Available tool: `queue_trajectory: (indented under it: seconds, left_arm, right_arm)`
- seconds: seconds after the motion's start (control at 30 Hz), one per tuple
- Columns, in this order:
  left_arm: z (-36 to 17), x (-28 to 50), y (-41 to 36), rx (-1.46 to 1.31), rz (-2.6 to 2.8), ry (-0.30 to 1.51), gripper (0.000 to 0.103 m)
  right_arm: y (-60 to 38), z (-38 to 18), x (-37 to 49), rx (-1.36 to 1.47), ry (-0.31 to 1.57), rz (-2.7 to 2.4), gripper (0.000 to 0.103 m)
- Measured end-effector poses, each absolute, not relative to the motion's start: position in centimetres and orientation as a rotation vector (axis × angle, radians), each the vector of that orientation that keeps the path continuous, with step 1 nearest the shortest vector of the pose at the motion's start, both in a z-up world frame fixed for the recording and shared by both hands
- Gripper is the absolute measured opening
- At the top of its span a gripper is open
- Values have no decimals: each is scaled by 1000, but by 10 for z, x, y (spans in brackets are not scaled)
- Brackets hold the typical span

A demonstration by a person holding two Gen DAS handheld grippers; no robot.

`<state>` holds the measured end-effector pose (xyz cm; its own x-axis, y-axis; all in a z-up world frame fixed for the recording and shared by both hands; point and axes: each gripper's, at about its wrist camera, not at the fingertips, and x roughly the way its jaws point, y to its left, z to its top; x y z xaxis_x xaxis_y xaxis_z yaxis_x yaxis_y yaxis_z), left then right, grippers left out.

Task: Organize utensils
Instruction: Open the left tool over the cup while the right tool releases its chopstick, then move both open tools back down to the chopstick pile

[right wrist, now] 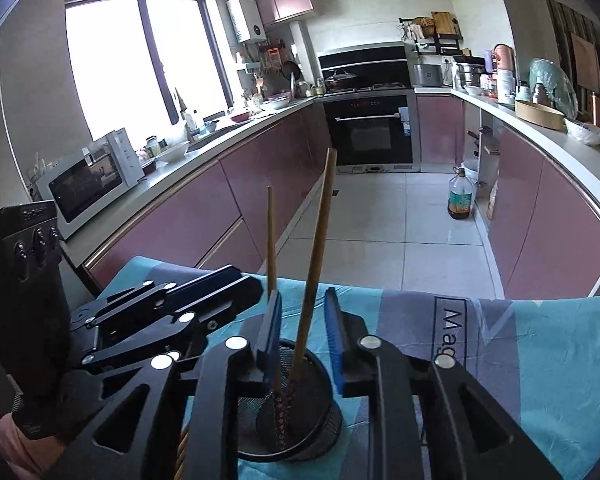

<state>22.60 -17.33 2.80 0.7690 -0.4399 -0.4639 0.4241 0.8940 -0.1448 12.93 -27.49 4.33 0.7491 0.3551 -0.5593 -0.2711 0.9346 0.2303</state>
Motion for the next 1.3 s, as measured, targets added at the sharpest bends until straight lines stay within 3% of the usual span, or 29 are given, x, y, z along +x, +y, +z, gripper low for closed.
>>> queue_trajectory:
  seconds: [0.2,0.33,0.5,0.9,1.3]
  left_arm:
    - [31,215,-149,-50,-456,513,34]
    - [36,199,-134,-26,-443,500,49]
    - [39,170,-104,-17,-454,496,55]
    - [-34,122,-42,51,-399,726,57]
    - [-78,98,-49,93,-393,845,56]
  right_arm:
    - [-286,44,122,158,611,296,35]
    - [-289,49,103,155,570,294,46]
    - [-279,52,67,144,546,403,49]
    - [-211,-37,35,114,839,570,48]
    - [-194,-57,27,74,901,469,41]
